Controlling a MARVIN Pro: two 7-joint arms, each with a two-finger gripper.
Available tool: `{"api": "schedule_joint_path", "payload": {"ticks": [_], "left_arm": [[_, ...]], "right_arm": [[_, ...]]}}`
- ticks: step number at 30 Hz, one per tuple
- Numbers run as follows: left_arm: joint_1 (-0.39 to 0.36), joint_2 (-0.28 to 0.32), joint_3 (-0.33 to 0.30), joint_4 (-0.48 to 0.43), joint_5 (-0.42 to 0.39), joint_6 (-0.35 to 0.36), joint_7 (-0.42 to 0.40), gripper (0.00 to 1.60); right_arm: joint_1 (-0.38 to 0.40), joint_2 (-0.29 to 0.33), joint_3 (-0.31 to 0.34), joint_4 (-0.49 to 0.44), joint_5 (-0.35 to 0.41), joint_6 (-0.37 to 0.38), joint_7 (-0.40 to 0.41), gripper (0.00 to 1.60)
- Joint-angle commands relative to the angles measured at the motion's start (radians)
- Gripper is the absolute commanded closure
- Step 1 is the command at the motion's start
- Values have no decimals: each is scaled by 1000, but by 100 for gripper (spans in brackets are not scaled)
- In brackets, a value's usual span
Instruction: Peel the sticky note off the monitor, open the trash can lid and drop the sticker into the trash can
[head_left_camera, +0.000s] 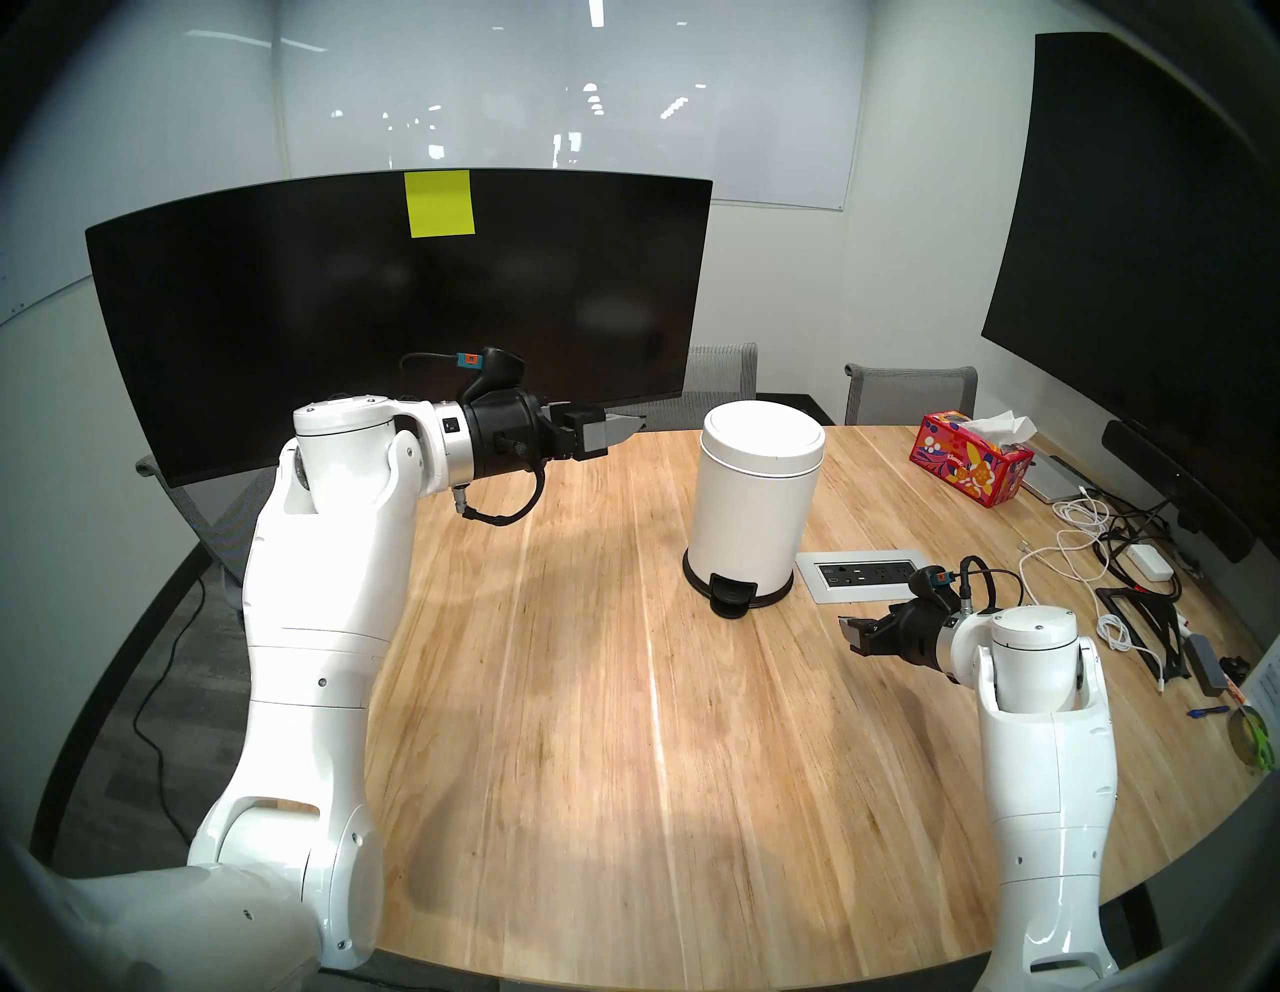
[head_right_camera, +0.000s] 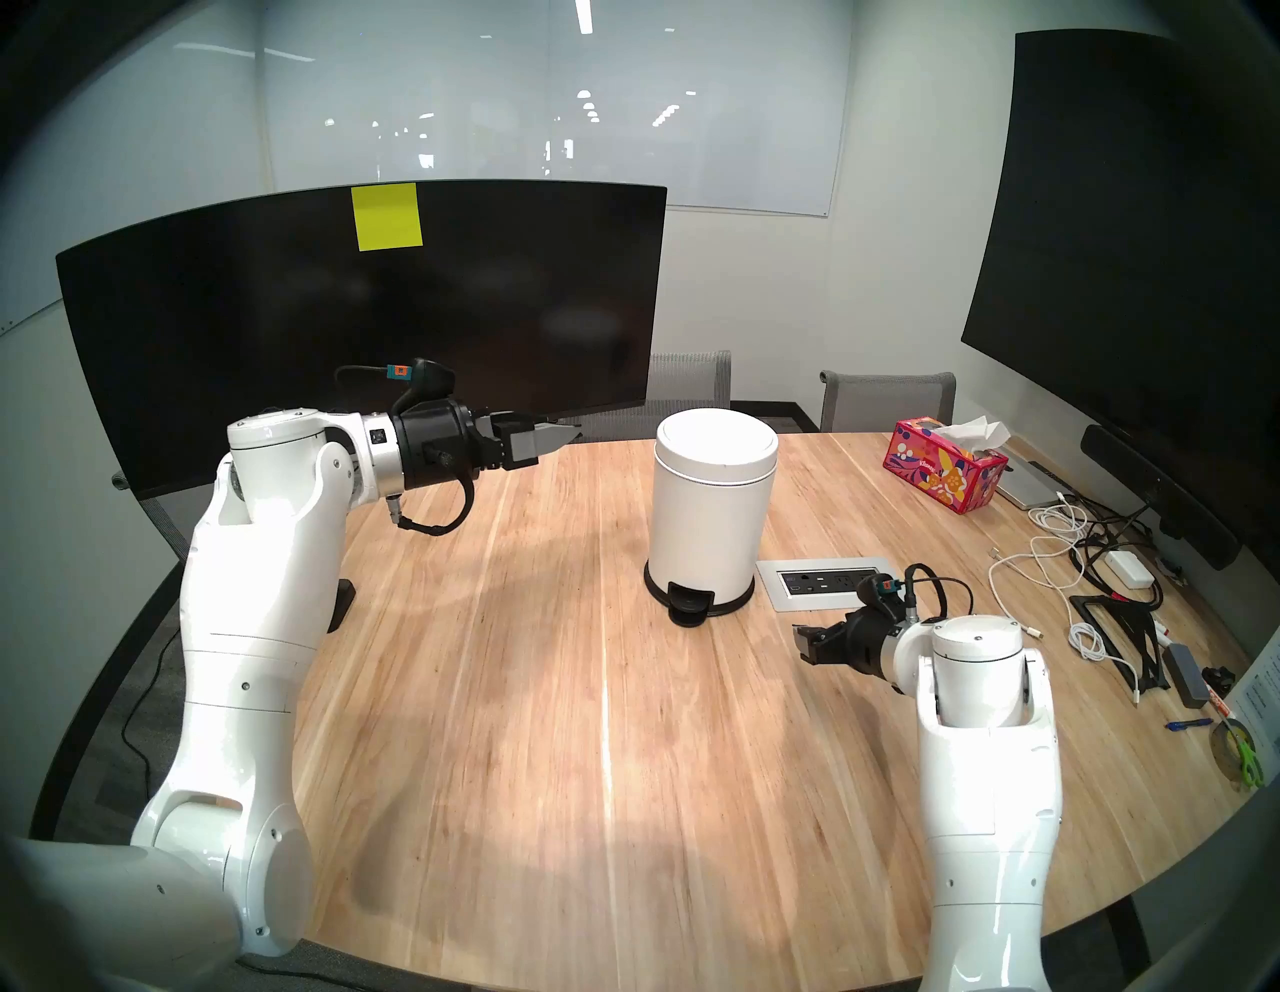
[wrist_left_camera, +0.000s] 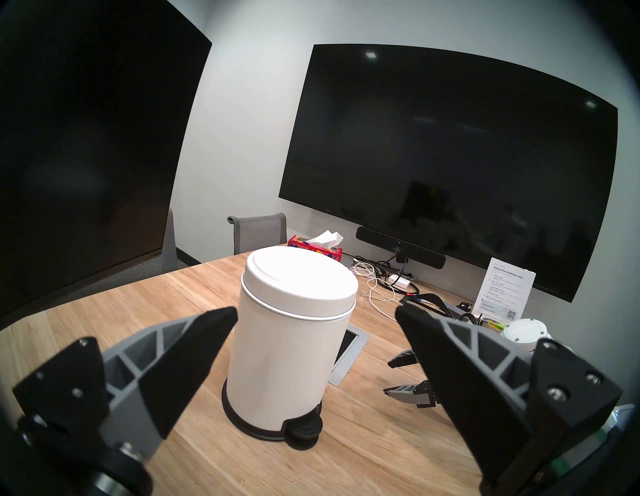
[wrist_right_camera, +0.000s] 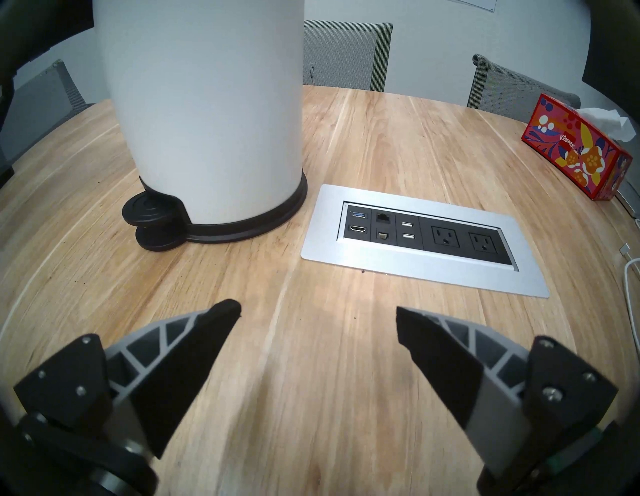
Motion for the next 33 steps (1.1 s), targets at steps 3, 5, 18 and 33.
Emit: {"api": "schedule_joint_path", "payload": {"ticks": [3, 5, 18, 33], "left_arm": [[-11, 0, 0, -10, -1, 0, -1, 0], [-11, 0, 0, -10, -1, 0, -1, 0], [-11, 0, 0, -10, 0, 0, -1, 0], [-11, -1, 0, -10, 0, 0, -1, 0]], "right_arm": [[7, 0, 0, -17, 1, 0, 0, 0], [7, 0, 0, -17, 1, 0, 0, 0], [7, 1, 0, -17, 1, 0, 0, 0], [-25, -2, -17, -58, 9, -4, 33, 0]]}}
